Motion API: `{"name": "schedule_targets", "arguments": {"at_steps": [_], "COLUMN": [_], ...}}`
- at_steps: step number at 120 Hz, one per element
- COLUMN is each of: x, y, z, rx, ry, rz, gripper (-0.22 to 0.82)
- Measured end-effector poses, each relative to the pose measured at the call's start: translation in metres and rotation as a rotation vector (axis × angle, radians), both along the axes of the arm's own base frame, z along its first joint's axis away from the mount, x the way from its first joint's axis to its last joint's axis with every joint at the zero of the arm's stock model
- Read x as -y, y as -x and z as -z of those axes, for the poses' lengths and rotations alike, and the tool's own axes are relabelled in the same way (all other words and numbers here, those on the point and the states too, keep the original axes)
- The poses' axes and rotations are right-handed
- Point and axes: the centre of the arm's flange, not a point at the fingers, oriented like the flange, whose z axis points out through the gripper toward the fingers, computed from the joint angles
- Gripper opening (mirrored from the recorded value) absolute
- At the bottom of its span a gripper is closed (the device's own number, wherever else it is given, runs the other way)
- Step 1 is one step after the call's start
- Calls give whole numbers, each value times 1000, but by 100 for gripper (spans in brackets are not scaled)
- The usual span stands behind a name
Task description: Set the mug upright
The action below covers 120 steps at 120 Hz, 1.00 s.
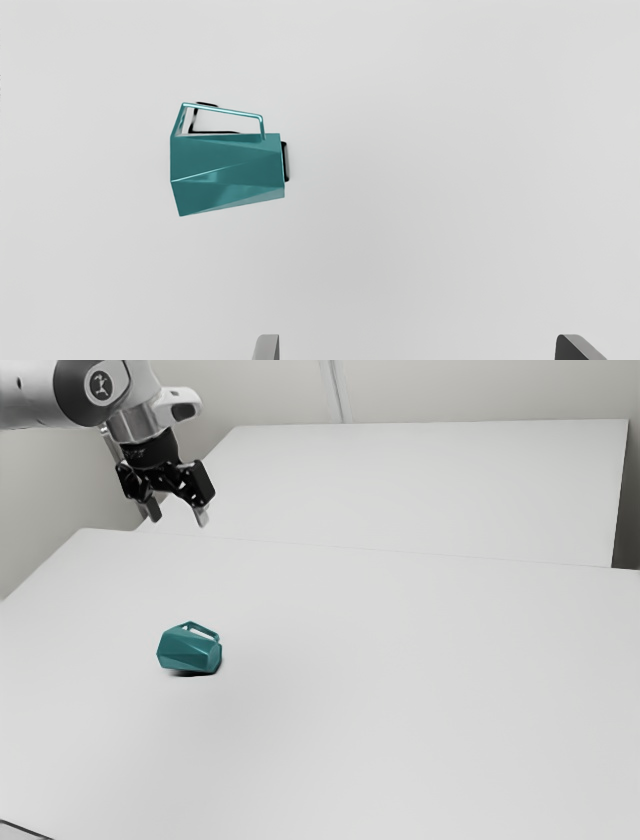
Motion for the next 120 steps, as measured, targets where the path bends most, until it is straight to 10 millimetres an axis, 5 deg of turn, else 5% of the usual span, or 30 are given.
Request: {"name": "schedule_targets", "arguments": {"at_steps": [39,65,120], "x": [-19,-78,-176], "y": [11,29,67], "z": [-18,-17,27], "rx": [32,42,225], "ry": [6,70,342], "rz": [-19,-86,-105], "gripper": [60,60,60]}}
